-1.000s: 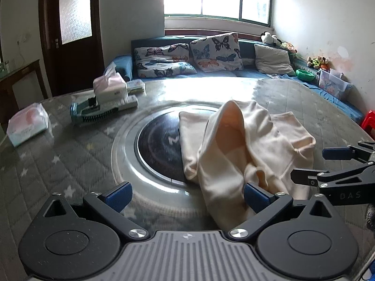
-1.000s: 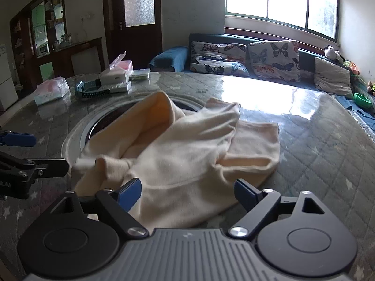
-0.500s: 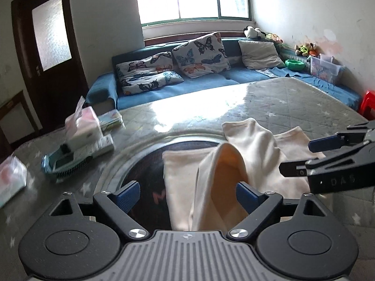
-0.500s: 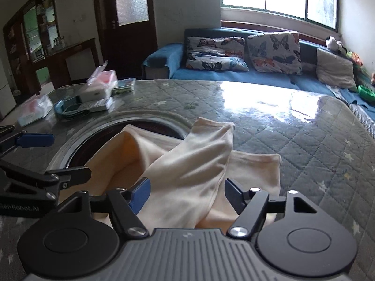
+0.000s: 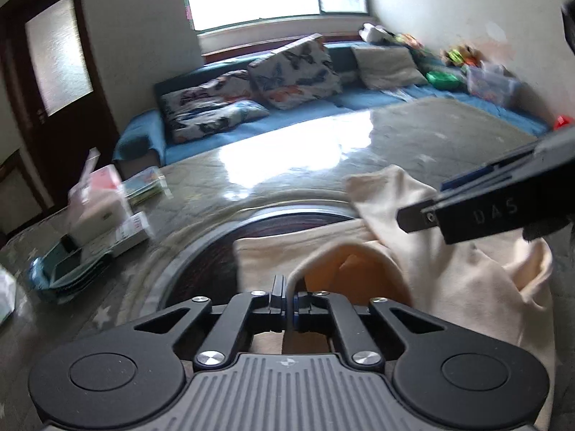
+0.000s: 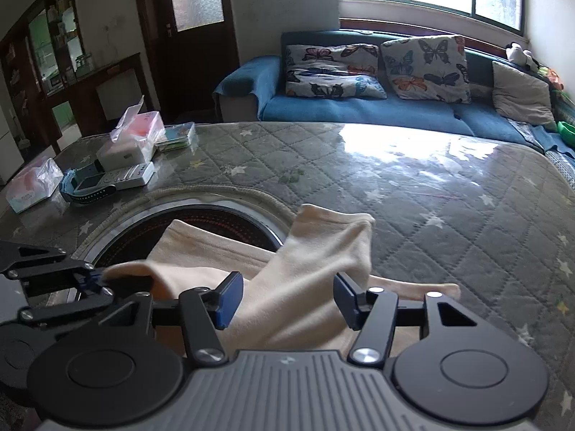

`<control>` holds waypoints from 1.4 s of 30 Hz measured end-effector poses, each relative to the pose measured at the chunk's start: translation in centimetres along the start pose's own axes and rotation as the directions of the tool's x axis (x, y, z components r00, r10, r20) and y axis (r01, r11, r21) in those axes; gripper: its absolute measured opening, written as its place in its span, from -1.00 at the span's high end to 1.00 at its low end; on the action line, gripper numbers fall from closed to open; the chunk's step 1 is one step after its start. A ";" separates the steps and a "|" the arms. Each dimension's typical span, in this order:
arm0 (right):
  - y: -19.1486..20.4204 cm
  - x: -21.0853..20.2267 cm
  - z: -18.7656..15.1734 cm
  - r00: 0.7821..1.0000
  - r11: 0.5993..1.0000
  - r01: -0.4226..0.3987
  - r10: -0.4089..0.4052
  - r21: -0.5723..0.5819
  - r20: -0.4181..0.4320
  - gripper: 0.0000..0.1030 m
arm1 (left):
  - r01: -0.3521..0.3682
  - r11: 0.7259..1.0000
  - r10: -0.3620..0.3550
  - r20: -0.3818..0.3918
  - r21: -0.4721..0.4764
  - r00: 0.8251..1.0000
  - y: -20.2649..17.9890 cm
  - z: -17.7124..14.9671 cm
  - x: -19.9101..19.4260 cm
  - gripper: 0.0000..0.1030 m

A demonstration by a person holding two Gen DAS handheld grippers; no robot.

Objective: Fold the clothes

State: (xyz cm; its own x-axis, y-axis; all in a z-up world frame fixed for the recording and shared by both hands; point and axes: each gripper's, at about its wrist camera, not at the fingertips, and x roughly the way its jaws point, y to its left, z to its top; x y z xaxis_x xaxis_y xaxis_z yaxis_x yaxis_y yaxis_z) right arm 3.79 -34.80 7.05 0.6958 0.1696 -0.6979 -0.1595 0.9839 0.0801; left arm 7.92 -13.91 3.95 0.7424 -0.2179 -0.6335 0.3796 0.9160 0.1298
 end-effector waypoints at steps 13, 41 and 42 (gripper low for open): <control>3.9 3.8 -1.7 0.995 0.991 0.055 -0.064 -0.121 -0.075 0.31 | -0.138 0.957 0.152 0.035 -0.257 0.988 7.3 -4.0 -6.2 0.94; -11.3 -15.6 -13.0 0.951 0.932 0.294 -0.307 0.215 0.034 0.90 | -0.177 0.917 0.156 -0.086 -0.356 0.984 10.3 -13.3 -12.4 0.88; -11.8 -15.6 -13.7 0.949 0.926 0.303 -0.314 0.226 0.016 0.89 | -0.173 0.921 0.149 -0.095 -0.348 0.984 10.1 -13.6 -12.4 0.85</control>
State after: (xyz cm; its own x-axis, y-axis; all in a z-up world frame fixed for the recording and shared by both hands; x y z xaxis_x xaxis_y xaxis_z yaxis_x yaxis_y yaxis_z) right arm -14.77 -49.81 7.30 0.7216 -0.1473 -0.6764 0.2216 0.9749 0.0240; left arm -4.98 2.63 2.78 0.7345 -0.0461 -0.6770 0.0294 0.9989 -0.0361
